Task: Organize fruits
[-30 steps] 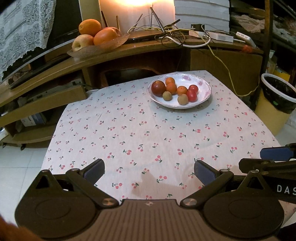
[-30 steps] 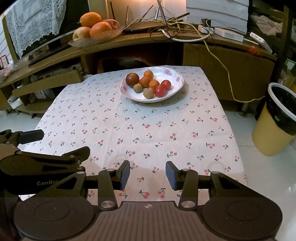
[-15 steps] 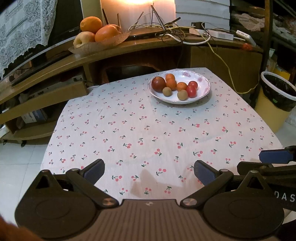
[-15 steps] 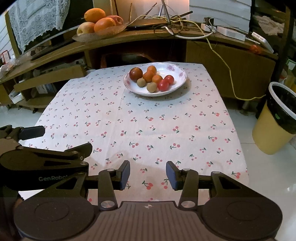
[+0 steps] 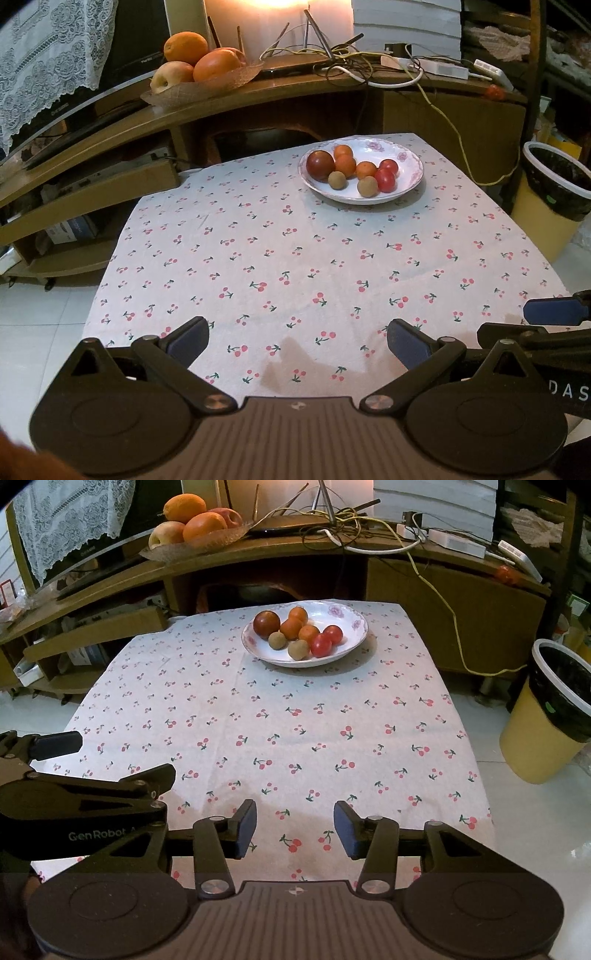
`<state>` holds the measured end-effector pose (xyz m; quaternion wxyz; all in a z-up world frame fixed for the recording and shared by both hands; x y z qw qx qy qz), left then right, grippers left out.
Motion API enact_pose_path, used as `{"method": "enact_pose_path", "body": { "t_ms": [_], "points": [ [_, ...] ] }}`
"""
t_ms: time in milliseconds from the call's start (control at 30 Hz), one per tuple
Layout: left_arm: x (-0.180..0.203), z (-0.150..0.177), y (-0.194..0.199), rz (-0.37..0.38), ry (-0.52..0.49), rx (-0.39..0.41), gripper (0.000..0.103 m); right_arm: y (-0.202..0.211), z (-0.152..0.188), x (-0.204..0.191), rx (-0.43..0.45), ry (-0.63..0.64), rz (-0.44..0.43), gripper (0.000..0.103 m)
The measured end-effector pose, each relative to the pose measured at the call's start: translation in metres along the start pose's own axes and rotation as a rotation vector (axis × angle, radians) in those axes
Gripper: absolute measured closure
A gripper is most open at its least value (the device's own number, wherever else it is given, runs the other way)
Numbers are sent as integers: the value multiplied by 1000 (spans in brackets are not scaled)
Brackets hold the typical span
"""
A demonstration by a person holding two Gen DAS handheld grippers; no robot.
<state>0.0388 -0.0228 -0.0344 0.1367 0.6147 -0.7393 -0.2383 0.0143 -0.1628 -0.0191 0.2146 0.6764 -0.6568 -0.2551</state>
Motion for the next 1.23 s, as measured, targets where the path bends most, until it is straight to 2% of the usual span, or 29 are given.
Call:
{"method": "enact_pose_path", "body": {
  "t_ms": [1233],
  "points": [
    [-4,4,4,-15,-4,3,0,-1,3,-5,-10,14,-5,55]
  ]
}}
Point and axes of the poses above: each gripper's, at about its wrist camera, not at the fingertips, and y roughly against the way its jaws point, x to its right, z to its underside, the point moved 5 cm from there along -y, roughly the way its jaws point, and after that the axes turned 15 degrees about x, right-handed, at the moved point
